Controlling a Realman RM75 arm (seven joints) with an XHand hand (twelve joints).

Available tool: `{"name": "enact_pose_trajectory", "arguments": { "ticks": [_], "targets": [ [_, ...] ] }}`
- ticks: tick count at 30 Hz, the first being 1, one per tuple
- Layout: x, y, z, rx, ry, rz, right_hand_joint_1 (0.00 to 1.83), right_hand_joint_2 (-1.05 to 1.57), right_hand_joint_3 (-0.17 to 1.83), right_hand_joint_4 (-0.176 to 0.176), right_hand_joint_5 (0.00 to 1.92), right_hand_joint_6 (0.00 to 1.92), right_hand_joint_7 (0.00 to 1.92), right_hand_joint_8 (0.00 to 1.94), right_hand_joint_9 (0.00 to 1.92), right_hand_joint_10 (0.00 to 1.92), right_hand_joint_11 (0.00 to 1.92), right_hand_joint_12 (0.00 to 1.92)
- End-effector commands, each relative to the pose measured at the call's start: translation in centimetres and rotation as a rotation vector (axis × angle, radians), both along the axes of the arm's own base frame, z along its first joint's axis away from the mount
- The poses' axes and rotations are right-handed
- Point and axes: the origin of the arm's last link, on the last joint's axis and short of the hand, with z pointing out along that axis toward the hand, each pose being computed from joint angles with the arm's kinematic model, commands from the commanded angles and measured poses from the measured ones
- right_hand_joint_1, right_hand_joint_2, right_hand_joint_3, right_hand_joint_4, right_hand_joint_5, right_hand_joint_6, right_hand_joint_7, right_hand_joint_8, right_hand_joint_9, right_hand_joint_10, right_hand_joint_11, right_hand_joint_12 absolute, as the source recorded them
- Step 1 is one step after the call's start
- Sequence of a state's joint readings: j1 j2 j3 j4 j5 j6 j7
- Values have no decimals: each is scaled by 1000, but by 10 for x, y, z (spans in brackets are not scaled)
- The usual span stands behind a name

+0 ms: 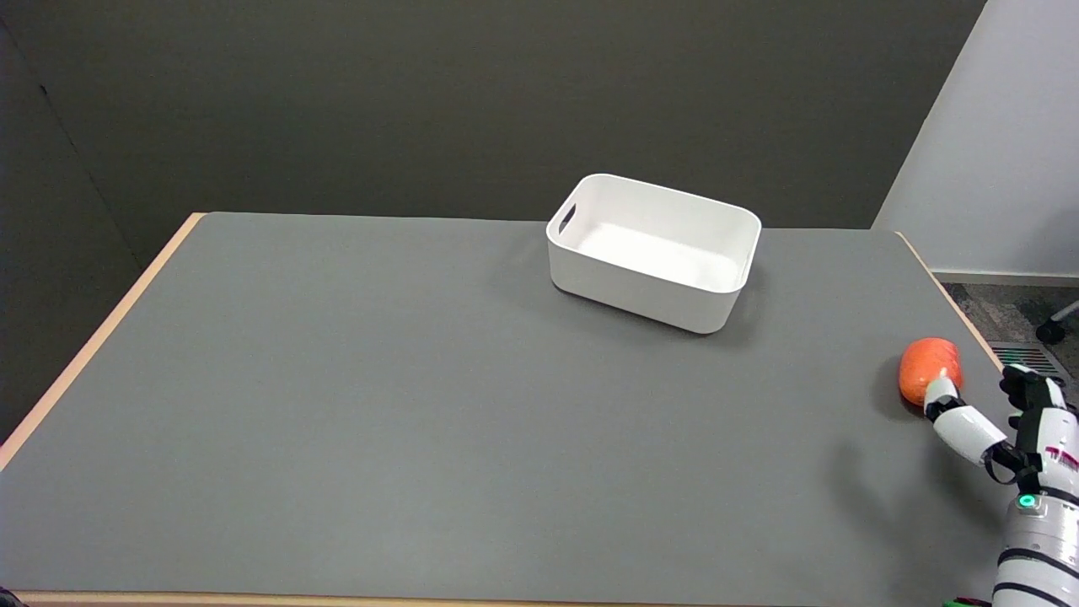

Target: Pick up mango.

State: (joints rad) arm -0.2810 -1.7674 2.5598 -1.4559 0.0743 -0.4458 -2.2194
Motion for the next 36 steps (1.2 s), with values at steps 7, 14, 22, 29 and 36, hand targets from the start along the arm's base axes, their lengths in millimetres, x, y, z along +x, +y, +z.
{"name": "enact_pose_trajectory", "arguments": {
  "ticks": [7,14,22,29,36],
  "targets": [
    [17,-34,18,26,47,-44,561,619,842,-176,173,532,223,573,115,861,89,1381],
    [19,-54,21,55,50,-73,560,619,842,-176,176,535,229,579,122,868,112,1409],
    [-6,-62,16,76,-11,-161,558,619,841,-176,177,536,230,580,124,872,122,1420],
    [-13,-67,21,82,-26,-223,551,620,839,-176,173,534,225,576,121,870,125,1425],
    [-9,-70,27,82,-26,-330,549,619,839,-176,172,534,224,577,122,871,145,1447]
  ]
}}
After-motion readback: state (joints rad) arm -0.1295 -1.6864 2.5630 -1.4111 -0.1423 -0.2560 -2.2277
